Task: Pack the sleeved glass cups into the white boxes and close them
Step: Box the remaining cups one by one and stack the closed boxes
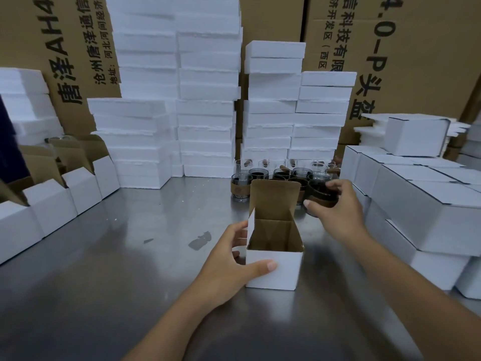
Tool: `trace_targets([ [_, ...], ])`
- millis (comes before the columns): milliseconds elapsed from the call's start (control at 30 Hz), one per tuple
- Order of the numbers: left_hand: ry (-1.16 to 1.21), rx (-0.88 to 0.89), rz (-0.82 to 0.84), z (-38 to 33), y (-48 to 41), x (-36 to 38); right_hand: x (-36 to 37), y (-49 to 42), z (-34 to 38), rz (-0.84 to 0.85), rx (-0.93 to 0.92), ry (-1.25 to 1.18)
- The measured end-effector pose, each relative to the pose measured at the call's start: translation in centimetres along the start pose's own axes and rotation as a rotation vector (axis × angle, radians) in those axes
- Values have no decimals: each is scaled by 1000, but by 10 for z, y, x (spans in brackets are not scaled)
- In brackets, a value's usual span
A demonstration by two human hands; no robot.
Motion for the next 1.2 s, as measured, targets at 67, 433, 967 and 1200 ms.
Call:
trace_targets([
  [67,-15,-9,-3,0,0,0,-11,8,24,-24,-59,-77],
  [433,-55,-26,-41,-2,8,0,-35,113,83,-111,-164,-327],
  [967,75,181,59,-38,51,18,-3,152,55,2,-170,-236],
  [1200,286,91,235,-38,56,35,14,157,55,92,-205,-258],
])
Point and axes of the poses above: each hand's wrist, its own y-axis away from the middle knuckle, its own x-axis out of the palm, z = x × y, the point moved 8 cm from there along -y, towards the middle knuckle, and after that the axes turned 2 degrees about -x, right-handed, at the moved point
